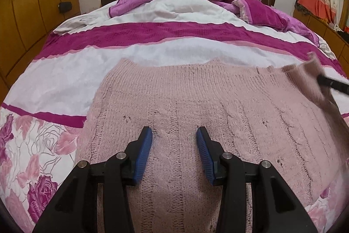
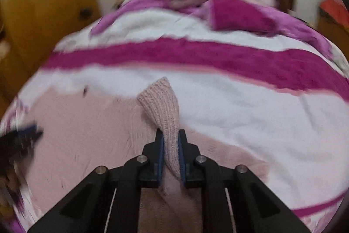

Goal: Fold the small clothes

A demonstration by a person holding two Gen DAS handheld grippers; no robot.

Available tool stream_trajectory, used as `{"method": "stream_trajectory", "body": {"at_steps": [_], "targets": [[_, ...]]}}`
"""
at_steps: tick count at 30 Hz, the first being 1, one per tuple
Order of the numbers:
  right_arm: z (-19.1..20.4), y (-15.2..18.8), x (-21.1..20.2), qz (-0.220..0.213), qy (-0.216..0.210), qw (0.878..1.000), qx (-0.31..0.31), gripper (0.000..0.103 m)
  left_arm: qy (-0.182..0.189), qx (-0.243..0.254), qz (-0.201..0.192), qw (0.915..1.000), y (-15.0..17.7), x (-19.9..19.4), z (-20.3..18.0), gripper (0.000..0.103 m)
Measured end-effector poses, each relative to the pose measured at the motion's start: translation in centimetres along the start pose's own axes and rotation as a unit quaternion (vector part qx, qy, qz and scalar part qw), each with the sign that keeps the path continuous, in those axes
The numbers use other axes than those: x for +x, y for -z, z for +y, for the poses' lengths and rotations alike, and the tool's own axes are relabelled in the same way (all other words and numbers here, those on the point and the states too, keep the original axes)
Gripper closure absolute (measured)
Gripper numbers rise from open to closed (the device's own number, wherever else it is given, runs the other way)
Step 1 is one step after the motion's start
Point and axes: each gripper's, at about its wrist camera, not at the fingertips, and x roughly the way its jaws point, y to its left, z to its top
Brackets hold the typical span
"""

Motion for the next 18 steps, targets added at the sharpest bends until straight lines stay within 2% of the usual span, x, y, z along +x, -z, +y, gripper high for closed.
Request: {"method": "stream_trajectory", "body": {"at_steps": [1, 3, 4, 5, 7, 10, 13, 16, 17, 18], "targets": [[-0.9, -0.1, -0.4, -0.009, 0.022, 0.999, 0.029, 0.09, -0.001, 0.001, -0.001, 1.0, 0.1, 0.0, -0.1, 0.083], [-2.9, -0.4, -0.1, -0.004, 0.106, 0.991, 0.078, 0.077, -0.006, 0.006, -0.004, 1.0, 0.2, 0.1, -0.3, 0.082], [-3.5, -0.3, 0.3, 0.004, 0.144, 0.986, 0.084, 0.067, -0.007, 0.008, -0.005, 0.9999, 0.2, 0.1, -0.4, 0.082], [-4.0, -0.2, 0.6, 0.016, 0.166, 0.982, 0.087, 0.064, -0.007, 0.01, -0.007, 0.9999, 0.2, 0.1, -0.4, 0.082], [-4.7, 0.5, 0.7, 0.035, 0.151, 0.983, 0.102, 0.064, -0.005, 0.008, -0.007, 0.9999, 0.2, 0.1, -0.3, 0.082], [-4.6, 1.7, -1.3, 0.03, 0.123, 0.985, 0.116, 0.063, 0.0, 0.003, -0.007, 1.0, 0.2, 0.1, -0.1, 0.082], [-3.6, 3.3, -3.8, 0.024, 0.095, 0.99, 0.104, 0.059, 0.003, 0.0, -0.007, 1.0, 0.2, 0.1, 0.0, 0.082], [-2.9, 5.3, -4.7, 0.048, 0.076, 0.992, 0.088, 0.057, 0.001, -0.001, -0.009, 1.0, 0.3, 0.0, -0.1, 0.082], [-2.5, 6.1, -4.5, 0.064, 0.073, 0.992, 0.08, 0.058, 0.001, -0.001, -0.009, 1.0, 0.3, 0.0, -0.1, 0.082], [-2.3, 6.6, -4.1, 0.081, 0.074, 0.991, 0.07, 0.067, 0.001, -0.002, -0.01, 0.9999, 0.3, -0.1, -0.1, 0.082]]}}
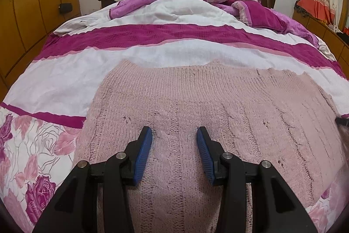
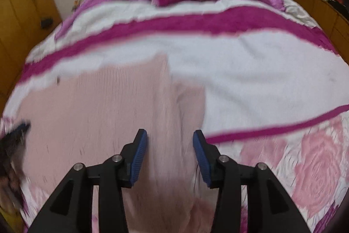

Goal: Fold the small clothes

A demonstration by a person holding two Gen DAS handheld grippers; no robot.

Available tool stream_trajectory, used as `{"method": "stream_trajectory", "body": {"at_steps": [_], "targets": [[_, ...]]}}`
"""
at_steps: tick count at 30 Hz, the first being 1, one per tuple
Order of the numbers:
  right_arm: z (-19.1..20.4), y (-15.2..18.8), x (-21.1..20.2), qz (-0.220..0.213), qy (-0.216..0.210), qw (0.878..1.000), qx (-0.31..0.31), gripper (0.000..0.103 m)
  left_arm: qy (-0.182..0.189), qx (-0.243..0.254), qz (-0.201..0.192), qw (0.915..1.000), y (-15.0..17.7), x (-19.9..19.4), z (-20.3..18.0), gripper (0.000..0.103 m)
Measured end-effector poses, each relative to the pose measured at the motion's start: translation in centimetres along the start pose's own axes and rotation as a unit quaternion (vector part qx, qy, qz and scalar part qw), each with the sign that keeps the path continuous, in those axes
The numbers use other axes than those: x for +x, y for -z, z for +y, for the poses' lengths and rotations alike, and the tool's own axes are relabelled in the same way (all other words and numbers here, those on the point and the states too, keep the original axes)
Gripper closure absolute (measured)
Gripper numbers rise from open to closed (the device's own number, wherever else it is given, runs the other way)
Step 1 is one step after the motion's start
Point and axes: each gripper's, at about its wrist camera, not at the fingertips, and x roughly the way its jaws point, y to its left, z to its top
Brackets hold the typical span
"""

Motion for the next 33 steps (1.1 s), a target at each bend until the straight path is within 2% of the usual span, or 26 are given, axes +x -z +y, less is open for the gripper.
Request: {"method": "stream_trajectory", "body": {"at_steps": [1, 4, 5, 7, 9, 10, 12, 18, 20, 21, 22, 23, 27, 33], "targets": [[0.5, 0.7, 0.1, 0.004, 0.001, 1.0, -0.013, 0.088, 0.002, -0.001, -0.001, 1.0, 0.0, -0.1, 0.0, 0.082], [0.8, 1.9, -2.4, -0.037, -0.002, 0.999, -0.007, 0.09, 0.011, -0.004, -0.003, 0.9999, 0.0, -0.4, 0.3, 0.082], [0.5, 2.2, -3.3, -0.048, -0.008, 0.999, 0.007, 0.097, 0.012, -0.005, -0.002, 0.9999, 0.0, -0.3, 0.4, 0.082], [-0.5, 3.0, -3.8, -0.053, 0.005, 0.998, 0.022, 0.096, 0.01, -0.003, 0.003, 0.9999, 0.0, 0.0, 0.3, 0.082], [-1.6, 3.8, -2.0, -0.022, 0.028, 0.999, 0.024, 0.094, 0.003, 0.007, 0.002, 1.0, 0.1, 0.0, -0.1, 0.082], [-2.0, 4.2, -1.2, -0.009, 0.025, 0.999, 0.031, 0.091, 0.0, 0.013, 0.001, 0.9999, 0.1, 0.0, -0.2, 0.082], [-2.4, 4.5, -0.9, -0.017, 0.02, 0.999, 0.048, 0.086, -0.002, 0.017, 0.0, 0.9998, 0.2, 0.1, -0.4, 0.082], [-1.4, 4.8, -2.6, -0.028, 0.055, 0.997, 0.042, 0.063, -0.001, 0.015, 0.001, 0.9999, 0.2, 0.2, -0.3, 0.081], [-1.5, 5.1, -3.5, -0.039, 0.056, 0.996, 0.055, 0.048, -0.002, 0.015, 0.001, 0.9999, 0.2, 0.2, -0.3, 0.081], [-1.5, 5.3, -4.0, -0.044, 0.059, 0.996, 0.056, 0.044, -0.002, 0.015, 0.001, 0.9999, 0.2, 0.1, -0.3, 0.081], [-1.2, 5.6, -4.6, -0.048, 0.06, 0.996, 0.051, 0.034, -0.002, 0.015, 0.001, 0.9999, 0.2, 0.1, -0.3, 0.081], [-1.1, 5.7, -4.7, -0.048, 0.06, 0.996, 0.046, 0.031, -0.003, 0.015, 0.001, 0.9999, 0.2, 0.1, -0.3, 0.081], [-1.1, 6.8, -4.9, -0.029, 0.06, 0.997, 0.038, 0.031, -0.006, 0.016, 0.0, 0.9999, 0.3, 0.1, -0.3, 0.081], [-2.6, 8.7, -4.1, -0.024, 0.039, 0.995, 0.083, 0.027, -0.001, 0.03, 0.014, 0.9995, 0.3, -0.5, 0.0, 0.08]]}}
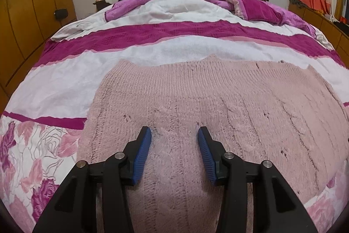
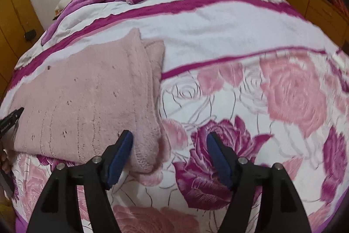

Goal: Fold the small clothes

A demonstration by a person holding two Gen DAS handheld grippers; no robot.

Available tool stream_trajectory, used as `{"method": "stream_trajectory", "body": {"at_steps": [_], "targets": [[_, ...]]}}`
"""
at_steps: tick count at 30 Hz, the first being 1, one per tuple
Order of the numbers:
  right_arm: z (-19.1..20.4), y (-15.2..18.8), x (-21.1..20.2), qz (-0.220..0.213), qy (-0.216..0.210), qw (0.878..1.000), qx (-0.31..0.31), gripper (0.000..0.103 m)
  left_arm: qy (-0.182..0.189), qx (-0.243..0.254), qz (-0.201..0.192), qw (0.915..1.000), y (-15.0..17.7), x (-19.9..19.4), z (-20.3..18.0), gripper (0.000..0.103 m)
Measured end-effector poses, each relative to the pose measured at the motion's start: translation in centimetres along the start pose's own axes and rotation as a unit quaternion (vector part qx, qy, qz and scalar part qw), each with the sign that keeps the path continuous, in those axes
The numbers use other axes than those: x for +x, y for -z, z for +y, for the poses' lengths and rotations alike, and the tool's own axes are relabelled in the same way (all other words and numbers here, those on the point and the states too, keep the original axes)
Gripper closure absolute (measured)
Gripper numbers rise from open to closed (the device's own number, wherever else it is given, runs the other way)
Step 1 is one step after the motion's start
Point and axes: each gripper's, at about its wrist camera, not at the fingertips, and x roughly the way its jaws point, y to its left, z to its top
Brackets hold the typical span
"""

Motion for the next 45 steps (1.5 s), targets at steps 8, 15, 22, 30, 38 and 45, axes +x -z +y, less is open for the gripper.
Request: {"method": "stream_trajectory", "body": {"at_steps": [8, 15, 22, 30, 38, 45], "targets": [[-2.9, 1.4, 1.6, 0.0, -0.074, 0.995, 0.06, 0.009, -0.003, -0.026, 0.014, 0.9996, -0.3, -4.0, 2.3, 0.08], [-2.0, 1.6, 1.0, 0.002, -0.073, 0.997, 0.039, 0.003, -0.006, -0.058, 0.029, 0.9979, 1.4, -6.5, 5.4, 0.08], [-0.5, -0.1, -1.7, -0.082, -0.123, 0.986, 0.08, 0.004, -0.024, -0.068, 0.054, 0.9959, 2.6, -5.2, 5.8, 0.08], [1.5, -1.1, 3.7, -0.054, -0.107, 0.99, 0.077, 0.005, -0.022, -0.082, 0.064, 0.9944, 3.5, -3.5, 5.5, 0.08], [1.8, -1.0, 4.0, -0.067, -0.11, 0.99, 0.066, 0.008, -0.01, -0.096, 0.062, 0.9934, 3.6, -3.1, 5.9, 0.08], [1.2, -0.7, 3.9, -0.068, -0.168, 0.98, 0.083, 0.057, -0.007, -0.099, 0.059, 0.9933, 3.8, -3.1, 6.0, 0.079]]}}
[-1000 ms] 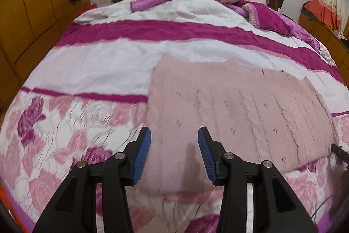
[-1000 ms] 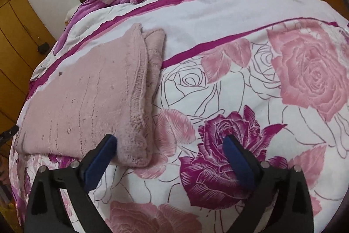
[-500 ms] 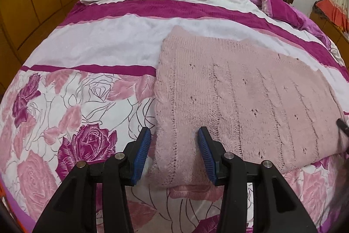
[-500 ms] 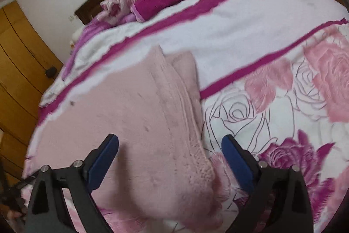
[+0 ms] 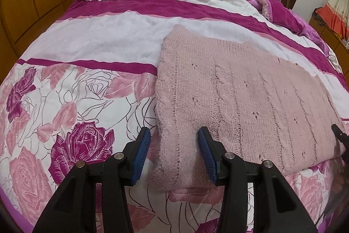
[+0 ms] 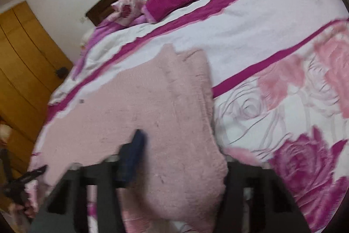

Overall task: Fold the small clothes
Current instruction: 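Grasp the edge of the folded pink cardigan with the right tool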

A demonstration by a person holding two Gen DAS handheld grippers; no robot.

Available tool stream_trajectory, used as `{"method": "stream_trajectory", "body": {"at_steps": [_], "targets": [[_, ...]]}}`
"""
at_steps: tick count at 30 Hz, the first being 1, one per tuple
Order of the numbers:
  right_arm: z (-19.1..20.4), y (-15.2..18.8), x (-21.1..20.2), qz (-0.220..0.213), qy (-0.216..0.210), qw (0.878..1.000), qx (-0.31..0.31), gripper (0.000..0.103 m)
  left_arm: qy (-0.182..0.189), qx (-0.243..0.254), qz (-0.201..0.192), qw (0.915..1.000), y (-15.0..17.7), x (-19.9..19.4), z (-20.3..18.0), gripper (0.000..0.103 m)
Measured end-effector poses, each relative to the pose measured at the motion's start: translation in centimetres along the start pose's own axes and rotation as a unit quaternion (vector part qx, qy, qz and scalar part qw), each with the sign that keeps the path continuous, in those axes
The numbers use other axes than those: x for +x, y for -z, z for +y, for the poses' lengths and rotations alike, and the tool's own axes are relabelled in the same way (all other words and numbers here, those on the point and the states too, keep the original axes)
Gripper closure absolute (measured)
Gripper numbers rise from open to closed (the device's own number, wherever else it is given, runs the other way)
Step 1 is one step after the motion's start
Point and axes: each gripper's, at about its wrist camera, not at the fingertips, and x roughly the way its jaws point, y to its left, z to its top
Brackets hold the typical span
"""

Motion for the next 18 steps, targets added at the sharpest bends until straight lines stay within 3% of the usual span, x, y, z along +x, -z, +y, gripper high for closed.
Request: {"method": "stream_trajectory", "body": {"at_steps": [3, 13, 15, 16, 18], "targets": [[-0.2, 0.2, 0.1, -0.002, -0.001, 1.0, 0.006, 0.057, 0.0, 0.0, 0.0, 1.0, 0.0, 0.0, 0.0, 0.079], [-0.6, 0.0, 1.2, -0.014, -0.026, 0.999, 0.036, 0.04, 0.003, -0.004, -0.004, 1.0, 0.1, -0.1, 0.0, 0.078], [-1.0, -0.1, 1.1, -0.023, -0.033, 0.998, 0.048, 0.057, 0.004, -0.007, -0.004, 1.0, 0.1, -0.2, 0.1, 0.078], [-1.3, -0.2, 1.1, -0.025, -0.035, 0.997, 0.058, 0.073, 0.005, -0.008, -0.003, 0.9999, 0.2, -0.3, 0.1, 0.078], [-2.1, -0.1, 0.9, -0.032, -0.058, 0.994, 0.085, 0.075, 0.007, -0.009, -0.002, 0.9999, 0.1, -0.6, 0.2, 0.078]]}}
